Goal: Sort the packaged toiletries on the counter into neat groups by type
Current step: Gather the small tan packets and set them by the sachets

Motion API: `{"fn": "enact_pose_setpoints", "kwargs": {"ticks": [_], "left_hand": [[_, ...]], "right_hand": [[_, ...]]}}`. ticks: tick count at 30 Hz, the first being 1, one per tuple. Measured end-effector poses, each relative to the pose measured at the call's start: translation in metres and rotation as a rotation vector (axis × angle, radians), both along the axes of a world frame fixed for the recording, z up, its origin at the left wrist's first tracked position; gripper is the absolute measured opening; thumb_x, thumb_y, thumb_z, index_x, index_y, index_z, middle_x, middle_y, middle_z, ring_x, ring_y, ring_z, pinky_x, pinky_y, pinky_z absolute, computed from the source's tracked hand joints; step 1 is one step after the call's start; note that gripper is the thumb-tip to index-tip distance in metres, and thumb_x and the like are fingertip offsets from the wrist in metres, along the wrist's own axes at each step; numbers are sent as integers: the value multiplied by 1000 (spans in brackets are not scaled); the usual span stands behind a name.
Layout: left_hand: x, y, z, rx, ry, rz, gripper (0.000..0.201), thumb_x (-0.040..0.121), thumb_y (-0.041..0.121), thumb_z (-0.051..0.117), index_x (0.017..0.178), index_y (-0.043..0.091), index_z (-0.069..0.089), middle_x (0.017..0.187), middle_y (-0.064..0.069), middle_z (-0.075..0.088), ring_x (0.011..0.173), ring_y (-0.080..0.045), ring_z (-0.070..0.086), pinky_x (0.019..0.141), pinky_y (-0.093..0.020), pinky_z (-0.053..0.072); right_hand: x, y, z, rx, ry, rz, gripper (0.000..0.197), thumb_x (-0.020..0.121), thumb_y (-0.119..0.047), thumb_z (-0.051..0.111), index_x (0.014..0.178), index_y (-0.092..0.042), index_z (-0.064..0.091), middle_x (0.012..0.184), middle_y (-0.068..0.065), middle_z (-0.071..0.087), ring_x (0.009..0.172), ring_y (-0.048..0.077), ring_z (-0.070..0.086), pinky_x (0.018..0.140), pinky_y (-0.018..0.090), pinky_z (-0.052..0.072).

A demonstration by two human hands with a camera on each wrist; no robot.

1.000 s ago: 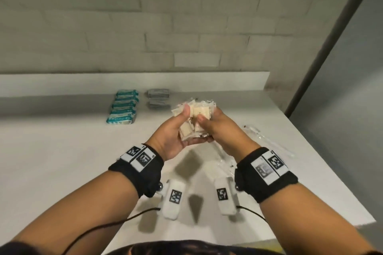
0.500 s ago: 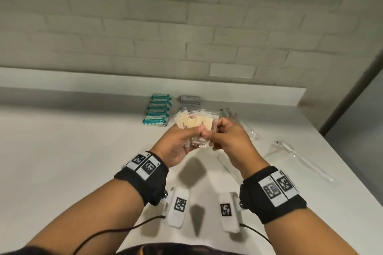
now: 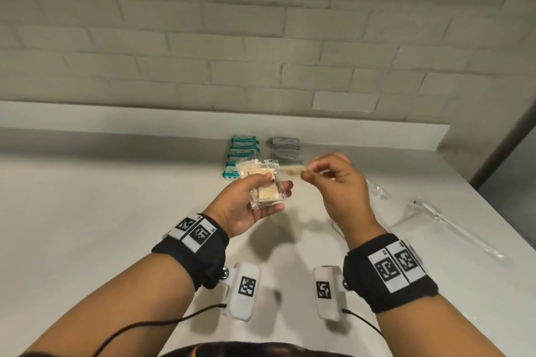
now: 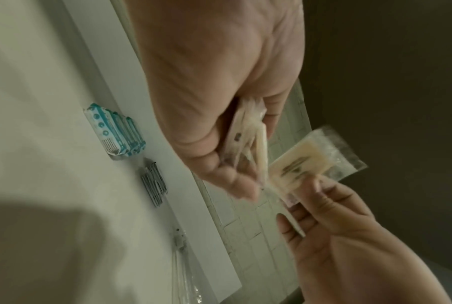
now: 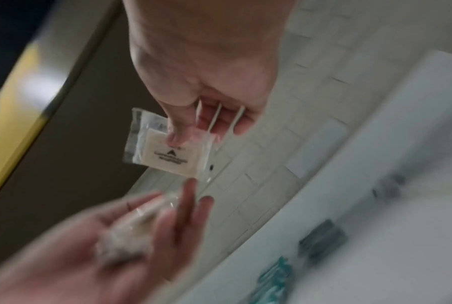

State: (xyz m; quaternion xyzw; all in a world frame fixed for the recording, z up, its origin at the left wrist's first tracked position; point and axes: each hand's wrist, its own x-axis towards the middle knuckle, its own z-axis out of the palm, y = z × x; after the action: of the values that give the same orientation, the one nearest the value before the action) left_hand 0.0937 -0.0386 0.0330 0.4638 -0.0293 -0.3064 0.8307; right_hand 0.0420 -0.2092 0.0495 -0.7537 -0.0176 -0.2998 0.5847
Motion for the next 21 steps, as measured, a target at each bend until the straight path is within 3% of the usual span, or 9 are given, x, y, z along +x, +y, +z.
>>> {"fn": "enact_pose_setpoints", "kwargs": {"ticks": [2, 4, 6, 8, 10, 12, 16, 21], "left_hand": [[-1, 7, 1, -30, 6, -51, 19, 93, 19, 54, 108, 9, 58, 101, -17, 70, 92, -31, 70, 64, -32, 59], [-1, 12, 1, -15, -55, -76, 26, 85, 16, 63, 110, 11, 60, 102, -15, 68, 87, -26, 70, 61, -30, 59], [0, 16, -3, 82, -157, -35, 35, 82, 8, 67, 116, 13, 60, 101, -9, 68, 83, -19, 68, 62, -28, 56], [2, 20, -7, 190, -243, 23, 39, 83, 3, 67, 119, 16, 58, 98, -3, 70, 84, -16, 67, 64, -27, 53], [5, 24, -12, 271, -316, 33, 45, 82, 3, 69, 123, 17, 56, 101, -3, 70, 89, -16, 67, 66, -26, 51], [7, 25, -13, 336, -391, 9, 54, 76, 7, 73, 126, 16, 55, 102, -4, 70, 89, -17, 67, 68, -28, 50], [10, 25, -10, 441, -515, -23, 67, 61, 18, 74, 125, 15, 55, 101, -5, 69, 85, -15, 66, 65, -27, 50], [16, 32, -8, 464, -559, -50, 63, 64, 16, 77, 124, 16, 57, 97, -1, 69, 84, -13, 66, 63, -25, 51]], "right_hand": [[1, 4, -6, -446, -113, -73, 12, 78, -13, 71, 72, -23, 69, 86, -5, 55, 89, 18, 56, 80, 35, 46], [3, 7, -16, -684, -156, -40, 8, 82, -23, 63, 77, -26, 70, 92, -8, 53, 93, 21, 55, 79, 42, 48], [4, 12, -22, -621, -119, 12, 23, 85, -10, 61, 77, -28, 72, 100, -11, 53, 101, 14, 56, 85, 35, 47], [0, 18, -15, -340, 55, 66, 40, 88, 6, 55, 81, -30, 71, 103, -9, 57, 99, 4, 58, 86, 22, 46], [-2, 23, -6, -122, 240, 122, 34, 90, -2, 56, 99, -34, 65, 102, -5, 62, 92, 12, 63, 81, 26, 51], [0, 24, 4, -95, 386, 151, 27, 87, -13, 67, 109, -29, 63, 94, 1, 64, 80, 20, 61, 72, 31, 51], [10, 25, 16, -165, 512, 173, 9, 81, -9, 73, 82, -14, 66, 68, 2, 62, 60, 15, 57, 55, 26, 46], [18, 20, 28, -170, 563, 272, 11, 78, -6, 73, 72, -13, 67, 66, 2, 64, 57, 12, 55, 53, 23, 41]]}}
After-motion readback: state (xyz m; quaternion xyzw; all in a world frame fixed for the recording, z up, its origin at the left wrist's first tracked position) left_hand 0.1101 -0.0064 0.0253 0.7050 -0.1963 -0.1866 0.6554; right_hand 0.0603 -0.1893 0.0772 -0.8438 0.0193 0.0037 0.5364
